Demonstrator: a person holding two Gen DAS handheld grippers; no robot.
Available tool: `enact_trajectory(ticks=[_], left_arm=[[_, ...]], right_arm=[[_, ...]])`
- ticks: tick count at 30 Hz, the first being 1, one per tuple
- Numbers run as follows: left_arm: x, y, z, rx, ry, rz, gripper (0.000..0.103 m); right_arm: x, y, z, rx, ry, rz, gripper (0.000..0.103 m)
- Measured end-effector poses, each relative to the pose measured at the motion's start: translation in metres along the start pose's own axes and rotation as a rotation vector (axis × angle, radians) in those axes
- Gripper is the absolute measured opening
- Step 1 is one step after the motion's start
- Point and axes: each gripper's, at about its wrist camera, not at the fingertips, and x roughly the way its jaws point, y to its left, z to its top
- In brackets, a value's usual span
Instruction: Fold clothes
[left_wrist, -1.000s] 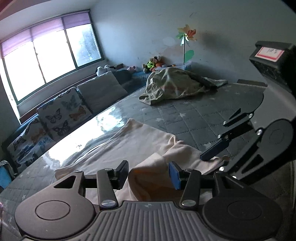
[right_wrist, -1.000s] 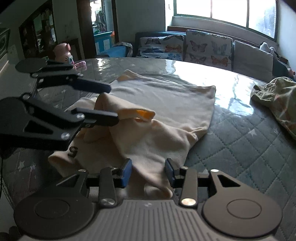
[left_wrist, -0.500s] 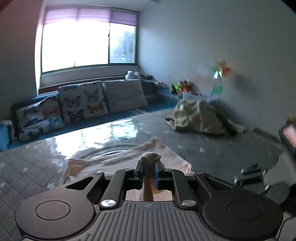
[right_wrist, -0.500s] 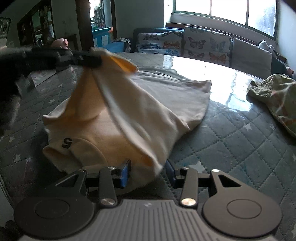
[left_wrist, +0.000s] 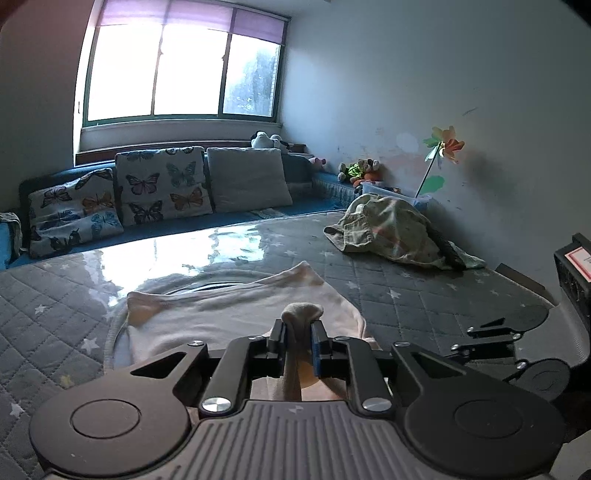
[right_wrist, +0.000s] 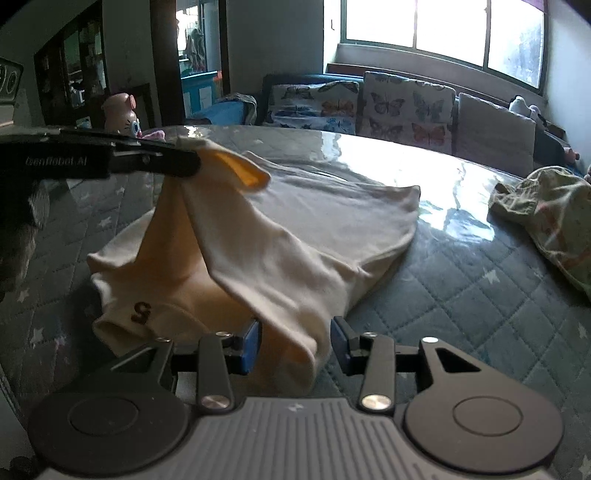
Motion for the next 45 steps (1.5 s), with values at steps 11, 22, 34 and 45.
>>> enact_trajectory(ticks=[11, 22, 34, 45], left_arm=[[-0.001, 0.008, -0.005, -0.059, -0.006, 0.030, 0.015], [-0.057, 0.044, 0.014, -0.118, -0.153, 0.167, 0.013], [-0.069, 0.072, -0.002, -0.208, -0.155, 0.168, 0.013], [-0.073, 0.088, -0.005, -0.227, -0.176, 0.158, 0.013]], right_arm=[[-0.012, -0.016, -0.016, 0.047, 0.017, -0.079, 0.006], [-0.025, 0.007, 0.008, -0.058, -0.041, 0.011, 0.027], [0.009, 0.095, 0.065, -0.301, -0.090, 0.172, 0.031], [0.059, 0.085, 0.055, -0.284, 0.109, 0.115, 0.030]])
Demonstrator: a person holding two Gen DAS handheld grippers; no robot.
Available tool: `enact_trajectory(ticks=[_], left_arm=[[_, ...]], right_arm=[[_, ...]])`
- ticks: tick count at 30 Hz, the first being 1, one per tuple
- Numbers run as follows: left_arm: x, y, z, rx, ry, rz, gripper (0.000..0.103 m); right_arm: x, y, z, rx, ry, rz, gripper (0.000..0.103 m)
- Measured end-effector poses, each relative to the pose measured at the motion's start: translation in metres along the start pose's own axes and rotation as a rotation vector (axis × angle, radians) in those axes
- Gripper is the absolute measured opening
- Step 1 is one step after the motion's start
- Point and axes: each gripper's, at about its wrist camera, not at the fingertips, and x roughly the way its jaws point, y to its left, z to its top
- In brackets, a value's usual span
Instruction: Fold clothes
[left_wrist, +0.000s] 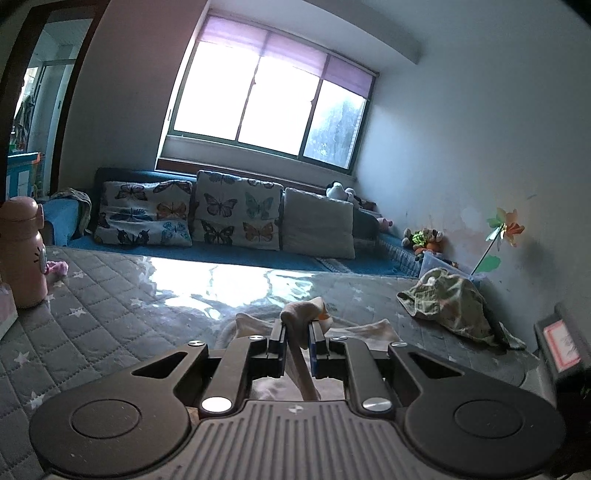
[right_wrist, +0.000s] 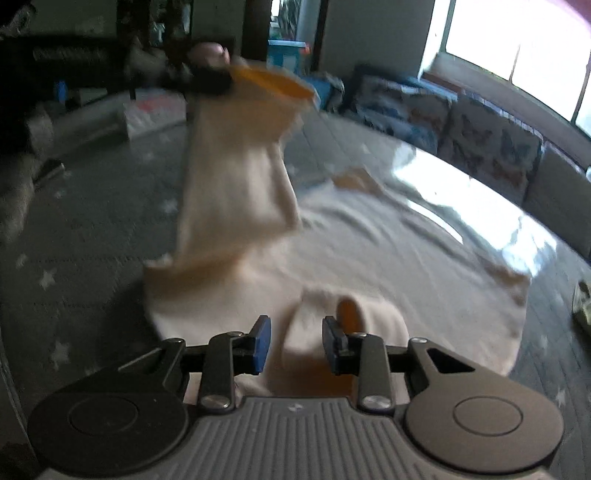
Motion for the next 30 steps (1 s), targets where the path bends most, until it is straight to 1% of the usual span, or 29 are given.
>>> enact_trajectory(ticks=[4, 5, 6, 9, 12, 14, 17, 19, 20, 22, 24, 27, 30], left_arm=[[-0.002, 0.003, 0.005, 0.000, -0.018, 0.009, 0.013], [-0.003, 0.003, 0.007, 0.002, -0.023, 0.013, 0.013], [-0.005, 0.004, 0.008, 0.004, -0.028, 0.018, 0.013], [-0.009, 0.009, 0.011, 0.004, -0.043, 0.032, 0.013], [-0.014, 0.015, 0.012, 0.000, -0.057, 0.048, 0.013], [-0.016, 0.019, 0.011, -0.010, -0.060, 0.066, 0.013], [-0.018, 0.026, 0.010, -0.029, -0.059, 0.085, 0.013], [-0.018, 0.028, 0.009, -0.035, -0.054, 0.088, 0.013], [-0.018, 0.029, 0.008, -0.036, -0.052, 0.089, 0.013], [-0.018, 0.028, 0.007, -0.034, -0.048, 0.084, 0.013], [-0.017, 0.026, 0.007, -0.031, -0.049, 0.076, 0.013], [-0.013, 0.023, 0.009, -0.028, -0.052, 0.064, 0.013], [-0.012, 0.016, 0.012, -0.019, -0.062, 0.043, 0.014]], right_arm=[[0.007, -0.002, -0.010, 0.013, 0.019, 0.010, 0.030], [0.008, -0.002, -0.010, 0.020, 0.015, 0.007, 0.026], [0.008, -0.002, -0.010, 0.029, 0.012, -0.004, 0.018], [0.006, -0.006, -0.009, 0.067, 0.002, -0.025, 0.006], [-0.004, -0.010, -0.002, 0.141, -0.042, 0.009, 0.004], [-0.015, -0.012, 0.007, 0.192, -0.102, 0.047, 0.004], [-0.029, -0.011, 0.021, 0.234, -0.194, 0.112, 0.004], [-0.035, -0.010, 0.029, 0.248, -0.239, 0.147, 0.010], [-0.037, -0.009, 0.030, 0.240, -0.239, 0.141, 0.014], [-0.040, -0.010, 0.031, 0.218, -0.236, 0.118, 0.014], [-0.043, -0.013, 0.025, 0.189, -0.215, 0.083, 0.014], [-0.040, -0.022, 0.012, 0.146, -0.140, 0.025, 0.014], [-0.032, -0.029, -0.007, 0.133, -0.054, -0.013, 0.014]])
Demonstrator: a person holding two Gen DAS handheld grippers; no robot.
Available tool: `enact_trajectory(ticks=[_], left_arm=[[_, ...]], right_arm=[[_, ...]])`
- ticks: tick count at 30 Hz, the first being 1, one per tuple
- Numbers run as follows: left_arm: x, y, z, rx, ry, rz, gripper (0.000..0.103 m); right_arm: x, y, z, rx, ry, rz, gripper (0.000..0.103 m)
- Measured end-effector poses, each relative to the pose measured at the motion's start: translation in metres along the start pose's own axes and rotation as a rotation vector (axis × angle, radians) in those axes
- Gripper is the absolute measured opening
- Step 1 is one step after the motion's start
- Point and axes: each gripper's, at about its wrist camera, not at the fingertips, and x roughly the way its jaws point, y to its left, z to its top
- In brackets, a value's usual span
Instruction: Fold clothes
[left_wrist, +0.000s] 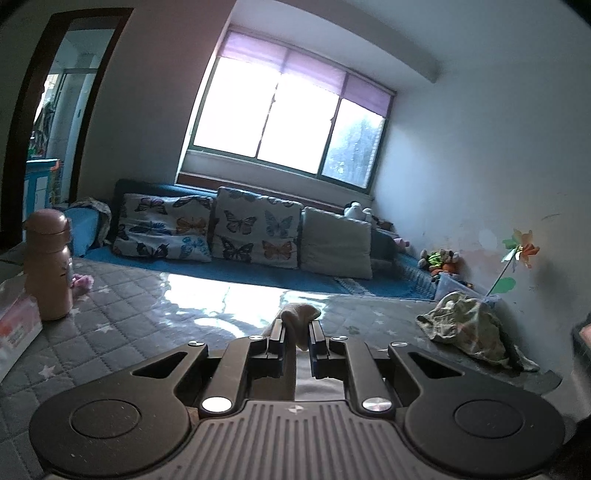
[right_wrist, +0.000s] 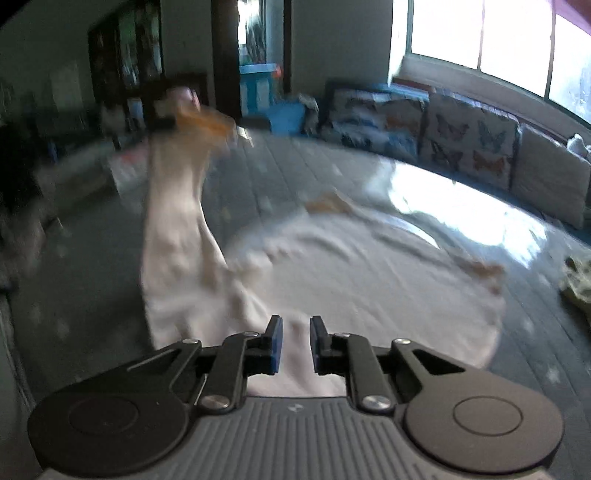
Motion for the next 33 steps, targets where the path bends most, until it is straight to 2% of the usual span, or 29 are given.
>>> enact_trajectory(ticks=[4, 7, 9, 15, 18, 24, 28, 33], left_arm=[[0.002, -0.009, 0.003, 0.021, -0.004, -0.021, 0.013], [0.004, -0.013, 0.003, 0.028, 0.008, -0.014, 0.013], [0.007, -0.013, 0.003, 0.026, 0.017, -0.003, 0.013], [0.005, -0.021, 0.003, 0.045, 0.016, -0.007, 0.013], [0.005, -0.026, 0.004, 0.053, 0.014, -0.018, 0.013], [0.006, -0.035, 0.005, 0.068, 0.012, -0.038, 0.013], [0.005, -0.037, 0.005, 0.068, 0.014, -0.041, 0.013], [0.007, -0.035, 0.002, 0.064, 0.029, -0.043, 0.013]], right_arm=[[0.010, -0.015, -0.029, 0.048, 0.080, -0.034, 0.015], [0.005, -0.024, -0.043, 0.072, 0.071, -0.031, 0.018], [0.001, -0.028, -0.043, 0.077, 0.060, -0.049, 0.021], [-0.001, -0.059, -0.046, 0.173, 0.016, -0.108, 0.021], [0.002, -0.068, -0.052, 0.175, 0.022, -0.141, 0.020], [-0.002, -0.064, -0.040, 0.171, -0.037, -0.160, 0.022], [0.011, -0.072, -0.040, 0.197, -0.009, -0.190, 0.021], [0.003, -0.070, -0.045, 0.166, -0.019, -0.246, 0.021]])
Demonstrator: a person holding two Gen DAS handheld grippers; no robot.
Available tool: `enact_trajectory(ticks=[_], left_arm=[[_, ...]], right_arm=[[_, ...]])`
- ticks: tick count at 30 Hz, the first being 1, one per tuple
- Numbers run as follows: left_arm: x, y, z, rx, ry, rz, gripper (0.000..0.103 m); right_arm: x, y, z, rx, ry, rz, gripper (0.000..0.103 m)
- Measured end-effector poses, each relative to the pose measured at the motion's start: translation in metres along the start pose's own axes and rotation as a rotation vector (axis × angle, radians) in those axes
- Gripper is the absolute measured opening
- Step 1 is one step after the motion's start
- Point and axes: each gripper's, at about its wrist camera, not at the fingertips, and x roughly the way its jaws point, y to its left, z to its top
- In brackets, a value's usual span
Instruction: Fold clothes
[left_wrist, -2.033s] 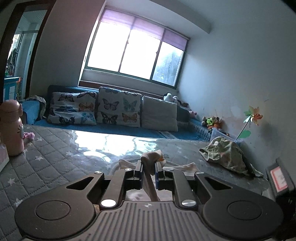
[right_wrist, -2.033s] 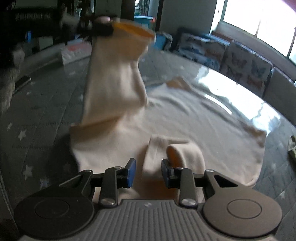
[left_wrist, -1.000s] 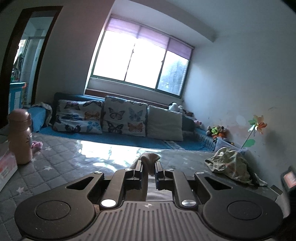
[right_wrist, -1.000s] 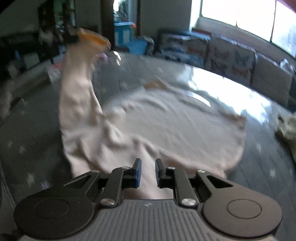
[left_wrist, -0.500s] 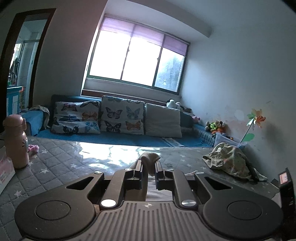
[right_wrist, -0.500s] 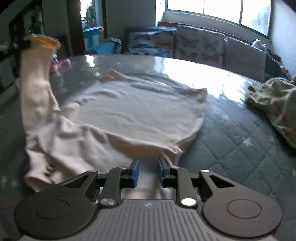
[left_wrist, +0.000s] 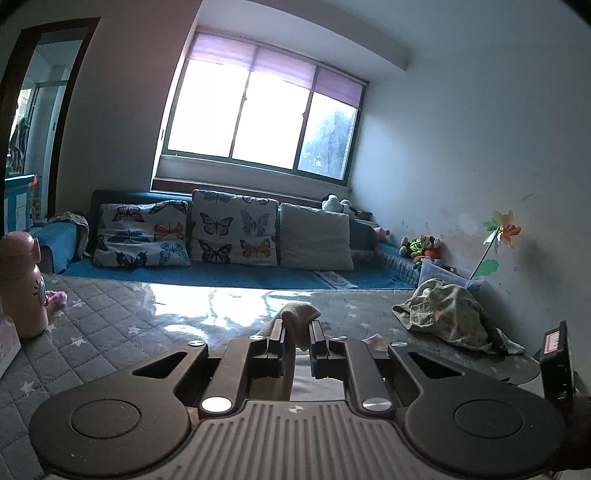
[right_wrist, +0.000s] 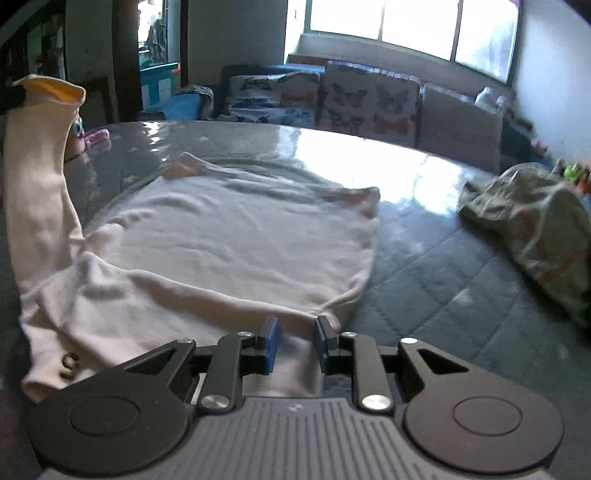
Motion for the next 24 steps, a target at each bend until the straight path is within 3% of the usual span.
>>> enact_trajectory(ticks=[3, 9, 13, 14, 15, 16, 24], left_arm=[[0.004, -0.001, -0.001, -0.006, 0.010, -0.010, 0.013], [0.006, -0.005, 0.000, 0.010, 0.022, -0.016, 0.013], [0.009, -0.004, 0.000, 0.004, 0.028, -0.012, 0.013], [0.009, -0.004, -0.001, 0.004, 0.029, -0.012, 0.013], [0.009, -0.004, -0.001, 0.004, 0.030, -0.011, 0.013], [0.010, -0.004, -0.001, 0.004, 0.031, -0.011, 0.013], [0.012, -0.007, -0.001, 0.005, 0.028, -0.016, 0.013]], right_arm=[[0.004, -0.003, 0.001, -0.010, 0.007, 0.016, 0.021], [0.008, 0.007, 0.007, -0.168, -0.020, 0.022, 0.027], [0.019, 0.014, 0.008, -0.249, 0.013, 0.030, 0.027], [0.019, 0.013, 0.008, -0.246, 0.013, 0.034, 0.022], [0.017, 0.013, 0.008, -0.240, 0.010, 0.034, 0.007], [0.015, 0.012, 0.008, -0.238, 0.002, 0.026, 0.003], [0.002, -0.004, 0.002, -0.171, -0.017, -0.025, 0.003]])
